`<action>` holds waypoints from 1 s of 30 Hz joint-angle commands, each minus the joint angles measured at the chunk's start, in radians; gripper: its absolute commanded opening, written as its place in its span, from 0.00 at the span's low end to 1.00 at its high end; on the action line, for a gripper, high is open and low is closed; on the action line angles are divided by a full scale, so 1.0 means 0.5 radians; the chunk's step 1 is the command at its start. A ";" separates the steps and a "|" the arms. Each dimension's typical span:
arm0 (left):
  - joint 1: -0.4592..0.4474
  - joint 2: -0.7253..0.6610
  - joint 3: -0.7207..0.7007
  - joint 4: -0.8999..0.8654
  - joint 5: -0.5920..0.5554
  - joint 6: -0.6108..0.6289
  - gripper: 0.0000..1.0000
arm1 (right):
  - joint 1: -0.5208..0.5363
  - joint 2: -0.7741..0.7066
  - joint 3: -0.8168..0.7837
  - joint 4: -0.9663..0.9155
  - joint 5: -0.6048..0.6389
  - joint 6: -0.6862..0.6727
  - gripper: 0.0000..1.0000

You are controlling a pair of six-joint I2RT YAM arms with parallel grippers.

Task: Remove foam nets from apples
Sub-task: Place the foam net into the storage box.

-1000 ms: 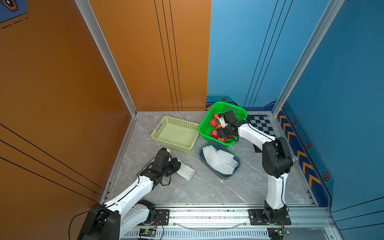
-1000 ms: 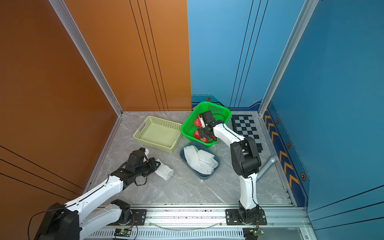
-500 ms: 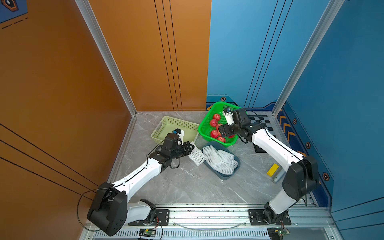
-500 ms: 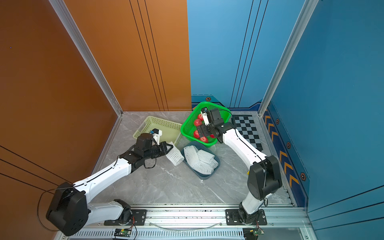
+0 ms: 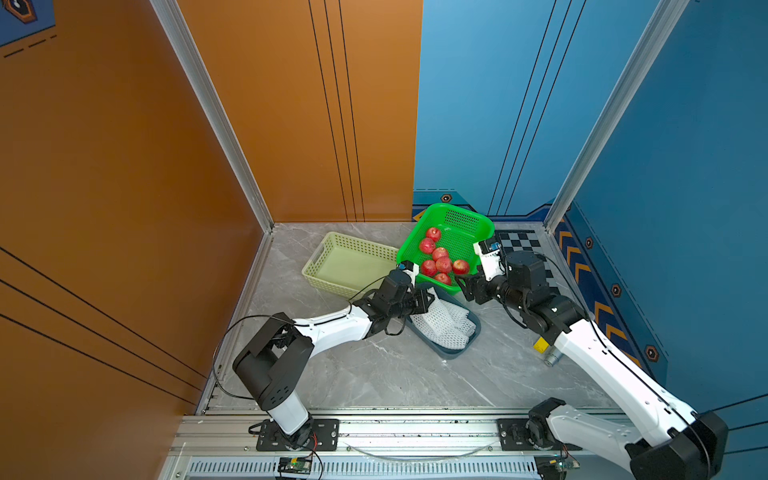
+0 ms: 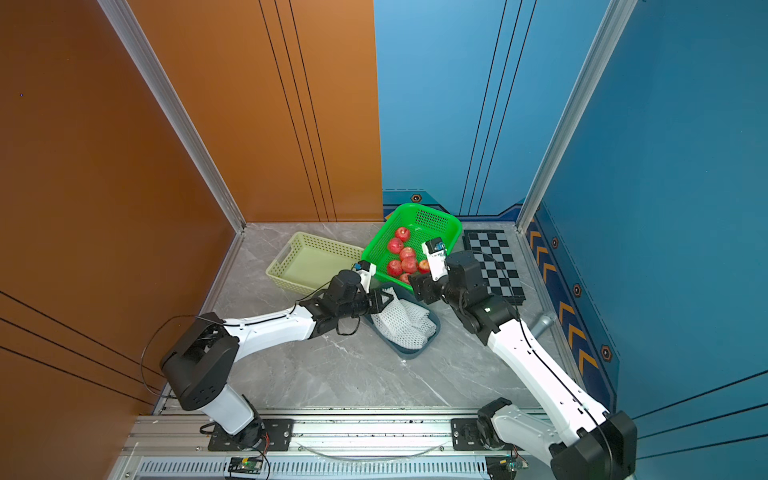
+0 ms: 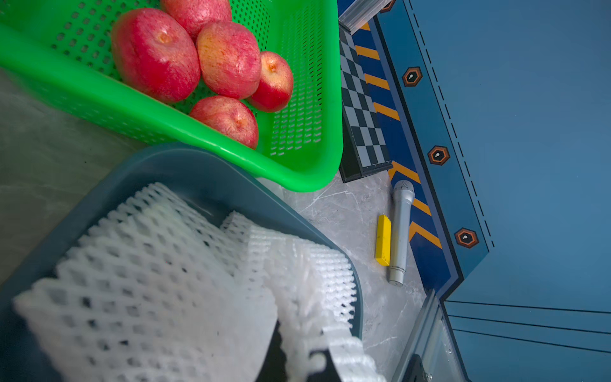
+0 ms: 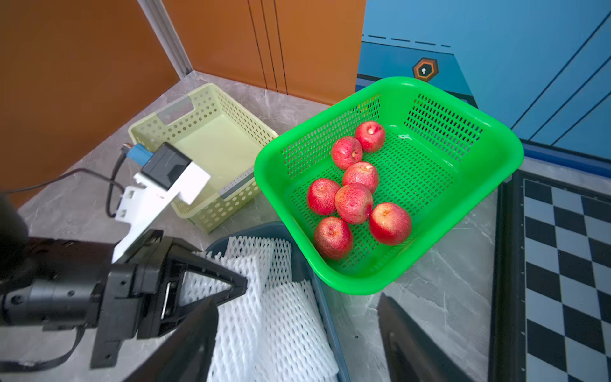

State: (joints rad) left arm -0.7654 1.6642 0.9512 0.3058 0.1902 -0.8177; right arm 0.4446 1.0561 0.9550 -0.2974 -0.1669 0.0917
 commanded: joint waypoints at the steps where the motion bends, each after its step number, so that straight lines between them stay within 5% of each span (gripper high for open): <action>1: -0.048 0.015 0.016 0.149 -0.207 -0.043 0.00 | -0.009 -0.090 -0.193 0.205 -0.330 0.213 0.42; 5: -0.056 0.057 -0.009 0.150 -0.236 -0.080 0.00 | 0.033 -0.063 -0.425 0.551 -0.523 0.433 0.15; 8: -0.076 0.080 -0.056 0.172 -0.285 -0.122 0.00 | 0.125 0.063 -0.487 0.778 -0.580 0.506 0.11; 14: -0.091 0.119 -0.125 0.232 -0.364 -0.155 0.00 | 0.322 0.327 -0.512 1.024 -0.532 0.547 0.09; 30: -0.057 0.175 -0.180 0.254 -0.380 -0.236 0.00 | 0.358 0.556 -0.879 1.164 -0.220 0.654 0.08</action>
State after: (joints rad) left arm -0.7986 1.7424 0.8703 0.4160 0.0147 -0.9291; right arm 0.6197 1.3251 0.5358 0.2607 -0.3305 0.4011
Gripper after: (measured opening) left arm 0.061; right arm 0.084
